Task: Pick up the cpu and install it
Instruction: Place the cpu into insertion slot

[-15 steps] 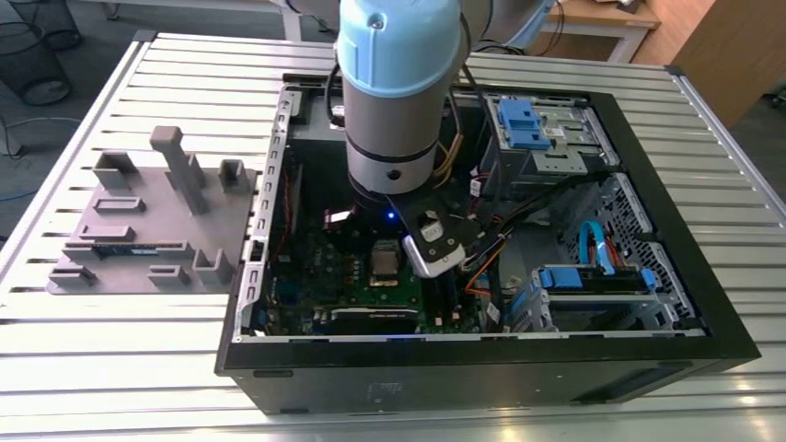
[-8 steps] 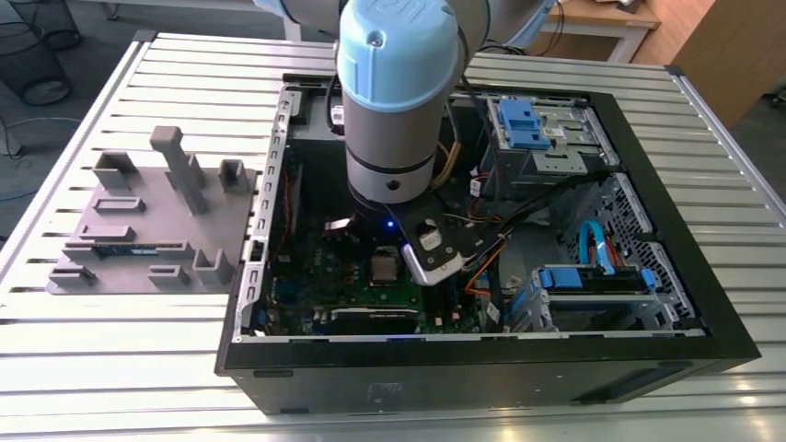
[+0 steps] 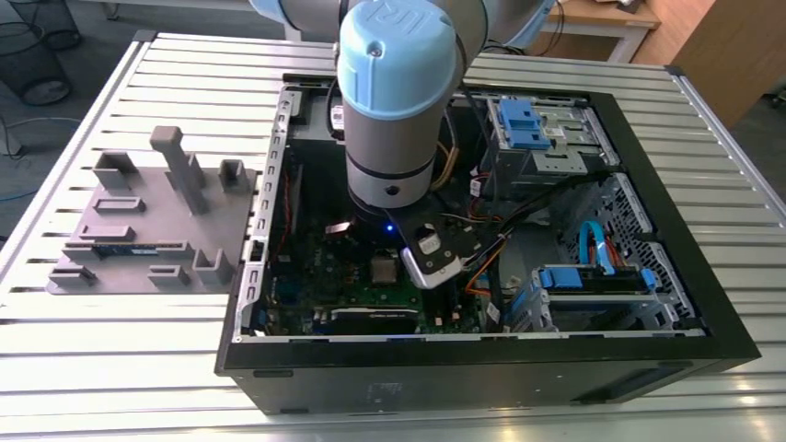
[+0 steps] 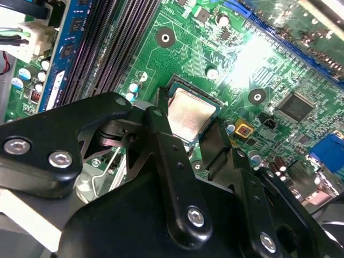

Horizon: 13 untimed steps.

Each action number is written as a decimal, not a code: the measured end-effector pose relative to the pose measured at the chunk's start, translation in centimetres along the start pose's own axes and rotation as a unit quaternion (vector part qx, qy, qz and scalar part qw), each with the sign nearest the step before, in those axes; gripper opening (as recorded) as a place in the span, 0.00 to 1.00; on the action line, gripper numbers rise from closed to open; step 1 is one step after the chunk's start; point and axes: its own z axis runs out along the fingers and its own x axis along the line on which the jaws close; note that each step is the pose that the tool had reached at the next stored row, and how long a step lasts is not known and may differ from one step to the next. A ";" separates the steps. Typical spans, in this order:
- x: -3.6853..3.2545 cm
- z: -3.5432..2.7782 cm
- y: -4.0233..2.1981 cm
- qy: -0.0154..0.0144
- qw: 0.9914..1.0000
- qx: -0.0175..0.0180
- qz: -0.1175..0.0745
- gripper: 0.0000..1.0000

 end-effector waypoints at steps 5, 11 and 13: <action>0.02 0.22 -0.01 0.000 1.000 0.000 0.000 0.47; 0.02 0.39 0.00 0.000 1.000 0.000 0.000 0.47; 0.02 0.39 0.00 0.000 1.000 0.000 0.000 0.47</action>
